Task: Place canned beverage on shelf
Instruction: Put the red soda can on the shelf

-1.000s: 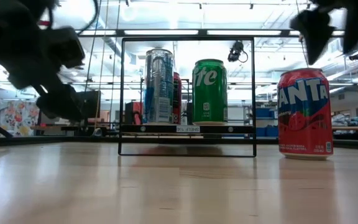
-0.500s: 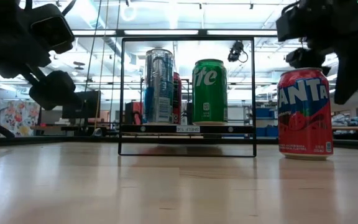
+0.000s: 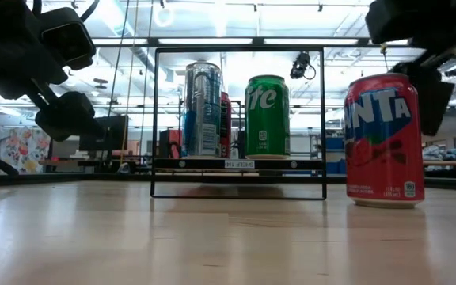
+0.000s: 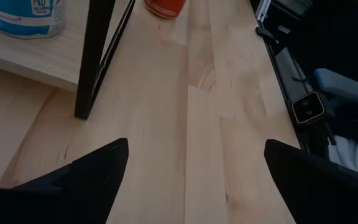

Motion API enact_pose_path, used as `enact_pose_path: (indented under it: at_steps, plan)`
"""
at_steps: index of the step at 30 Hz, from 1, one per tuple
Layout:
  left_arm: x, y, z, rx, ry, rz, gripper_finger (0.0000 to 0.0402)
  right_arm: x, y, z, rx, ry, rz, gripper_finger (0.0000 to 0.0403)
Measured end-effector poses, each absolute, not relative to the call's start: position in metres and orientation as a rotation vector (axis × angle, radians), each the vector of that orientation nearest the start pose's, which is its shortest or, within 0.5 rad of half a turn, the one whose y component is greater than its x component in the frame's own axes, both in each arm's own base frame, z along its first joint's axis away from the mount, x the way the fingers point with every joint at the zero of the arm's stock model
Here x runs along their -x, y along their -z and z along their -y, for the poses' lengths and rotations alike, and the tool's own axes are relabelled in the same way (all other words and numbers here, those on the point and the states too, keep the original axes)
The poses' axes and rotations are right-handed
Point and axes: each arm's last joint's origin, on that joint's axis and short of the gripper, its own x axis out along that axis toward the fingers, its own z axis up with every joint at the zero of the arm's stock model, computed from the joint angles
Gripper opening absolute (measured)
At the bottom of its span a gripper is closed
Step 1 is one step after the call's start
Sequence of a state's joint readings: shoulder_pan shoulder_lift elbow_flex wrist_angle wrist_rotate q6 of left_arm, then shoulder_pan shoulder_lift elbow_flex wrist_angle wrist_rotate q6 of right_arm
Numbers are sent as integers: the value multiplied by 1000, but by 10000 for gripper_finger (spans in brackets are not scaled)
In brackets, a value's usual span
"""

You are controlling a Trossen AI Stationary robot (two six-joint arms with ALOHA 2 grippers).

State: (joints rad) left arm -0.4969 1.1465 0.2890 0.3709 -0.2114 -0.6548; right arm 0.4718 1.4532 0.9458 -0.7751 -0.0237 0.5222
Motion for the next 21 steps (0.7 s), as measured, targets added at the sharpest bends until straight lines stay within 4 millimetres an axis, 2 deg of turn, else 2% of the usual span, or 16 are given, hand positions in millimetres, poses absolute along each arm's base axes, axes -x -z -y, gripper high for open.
enact_pose_path:
  at_steps: [6, 17, 21]
  plan:
    - [-181, -153, 90, 457, 102, -519, 389, -233, -215, -114, -52, 54, -1273, 348]
    - [-181, -153, 90, 450, 101, -518, 389, -239, -218, -115, -55, 97, -1193, 348]
    - [-181, -153, 90, 450, 101, -518, 389, -245, -230, -117, -63, 91, -1147, 350]
